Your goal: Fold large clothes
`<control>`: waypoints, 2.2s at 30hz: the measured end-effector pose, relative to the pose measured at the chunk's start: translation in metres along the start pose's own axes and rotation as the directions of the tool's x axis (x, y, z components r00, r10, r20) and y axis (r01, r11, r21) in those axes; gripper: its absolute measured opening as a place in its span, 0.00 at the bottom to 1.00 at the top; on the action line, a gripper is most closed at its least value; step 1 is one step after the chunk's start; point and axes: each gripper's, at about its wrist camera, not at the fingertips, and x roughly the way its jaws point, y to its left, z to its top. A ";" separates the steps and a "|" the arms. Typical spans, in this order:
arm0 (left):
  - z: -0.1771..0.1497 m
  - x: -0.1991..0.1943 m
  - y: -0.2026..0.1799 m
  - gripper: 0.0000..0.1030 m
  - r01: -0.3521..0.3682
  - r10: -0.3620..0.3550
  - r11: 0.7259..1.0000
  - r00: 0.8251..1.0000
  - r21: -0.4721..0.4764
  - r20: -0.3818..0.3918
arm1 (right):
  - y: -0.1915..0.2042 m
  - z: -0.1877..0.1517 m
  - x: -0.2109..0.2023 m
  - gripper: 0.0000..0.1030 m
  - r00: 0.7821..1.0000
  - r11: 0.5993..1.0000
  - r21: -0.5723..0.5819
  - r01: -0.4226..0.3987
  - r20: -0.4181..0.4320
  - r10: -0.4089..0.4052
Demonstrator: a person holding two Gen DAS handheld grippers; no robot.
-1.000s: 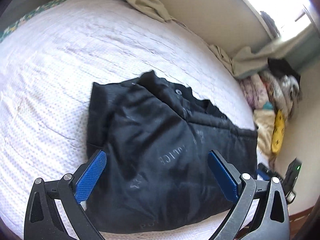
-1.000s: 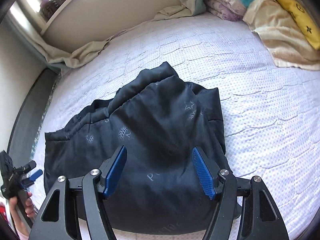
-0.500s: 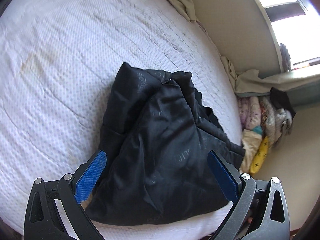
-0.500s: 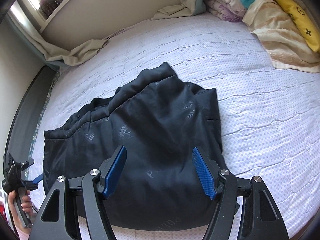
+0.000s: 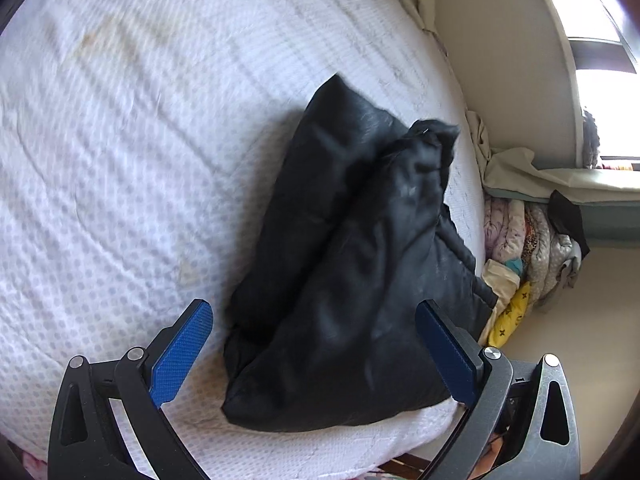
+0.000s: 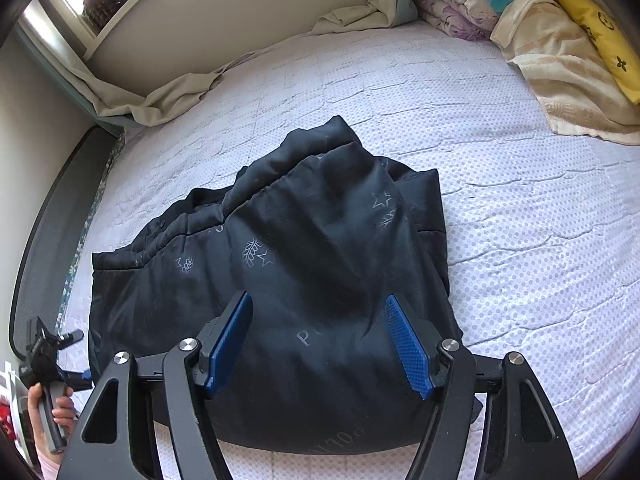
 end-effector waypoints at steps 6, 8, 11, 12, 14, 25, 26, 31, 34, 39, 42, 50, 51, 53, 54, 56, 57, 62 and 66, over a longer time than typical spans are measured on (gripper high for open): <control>-0.019 0.037 0.030 0.99 0.140 -0.159 0.979 0.980 -0.150 -0.120 | -0.003 -0.002 0.002 0.66 1.000 1.000 0.011 0.003 -0.005 -0.003; -0.019 0.037 0.029 0.99 0.157 -0.174 0.975 0.980 -0.160 -0.099 | -0.003 -0.002 0.003 0.66 1.000 1.000 0.014 0.000 -0.009 0.000; -0.015 0.038 0.034 0.99 0.199 -0.215 0.956 0.975 -0.217 -0.053 | 0.002 -0.002 0.003 0.66 1.000 1.000 -0.001 -0.011 -0.006 0.011; -0.013 0.038 0.035 0.99 0.202 -0.216 0.953 0.976 -0.227 -0.039 | 0.003 -0.003 0.002 0.66 1.000 1.000 -0.006 -0.013 -0.005 0.013; -0.009 0.039 0.034 0.99 0.197 -0.204 0.953 0.979 -0.228 -0.008 | 0.007 -0.003 0.002 0.66 1.000 1.000 -0.023 -0.018 -0.002 0.018; -0.006 0.033 -0.005 0.99 0.045 -0.029 0.995 0.985 -0.090 0.173 | 0.038 -0.012 0.000 0.66 0.999 0.981 -0.190 0.035 0.030 -0.030; -0.006 0.036 -0.012 0.99 0.027 -0.014 0.997 0.983 -0.067 0.185 | 0.040 -0.013 0.000 0.66 0.999 0.980 -0.198 0.033 0.030 -0.028; -0.003 0.043 -0.015 0.96 0.030 -0.018 0.998 0.974 -0.049 0.225 | 0.053 -0.017 0.004 0.66 1.000 0.975 -0.224 -0.006 0.013 0.009; -0.002 0.045 -0.015 0.78 0.033 -0.027 0.999 0.975 -0.023 0.221 | 0.063 -0.020 0.009 0.66 0.999 0.973 -0.228 -0.044 -0.002 0.045; -0.005 0.048 -0.008 0.55 0.088 -0.085 0.996 0.976 -0.002 0.203 | 0.081 -0.022 0.021 0.44 0.999 0.962 -0.268 -0.047 0.000 0.049; -0.007 0.046 -0.006 0.49 0.135 -0.130 0.991 0.972 -0.011 0.195 | 0.097 -0.023 0.035 0.22 0.998 0.948 -0.314 -0.057 -0.010 0.057; -0.007 0.029 -0.014 0.40 0.183 -0.186 0.983 0.962 0.035 0.201 | 0.130 -0.027 0.076 0.13 1.000 0.918 -0.398 -0.005 -0.012 0.000; -0.008 0.025 -0.020 0.40 0.185 -0.193 0.981 0.960 0.056 0.204 | 0.129 -0.027 0.084 0.13 1.000 0.919 -0.395 0.002 -0.017 -0.009; -0.011 0.018 -0.032 0.39 0.195 -0.212 0.976 0.954 0.102 0.209 | 0.127 -0.027 0.094 0.09 1.000 0.917 -0.399 0.011 -0.022 -0.022; -0.013 0.015 -0.038 0.38 0.205 -0.227 0.971 0.951 0.120 0.209 | 0.126 -0.028 0.101 0.08 0.999 0.914 -0.404 0.019 -0.023 -0.031; -0.016 0.009 -0.050 0.38 0.230 -0.258 0.961 0.944 0.152 0.207 | 0.123 -0.028 0.109 0.05 0.999 0.915 -0.403 0.021 -0.027 -0.035; -0.019 0.005 -0.059 0.38 0.244 -0.278 0.954 0.939 0.176 0.204 | 0.121 -0.028 0.111 0.02 0.999 0.917 -0.399 0.019 -0.028 -0.034; -0.037 -0.004 -0.107 0.37 0.257 -0.323 0.918 0.926 0.303 0.194 | 0.109 -0.025 0.129 0.00 0.999 0.937 -0.349 -0.006 -0.049 -0.012; -0.057 -0.004 -0.150 0.37 0.243 -0.341 0.881 0.921 0.405 0.188 | 0.102 -0.026 0.138 0.00 0.999 0.947 -0.320 -0.030 -0.044 0.017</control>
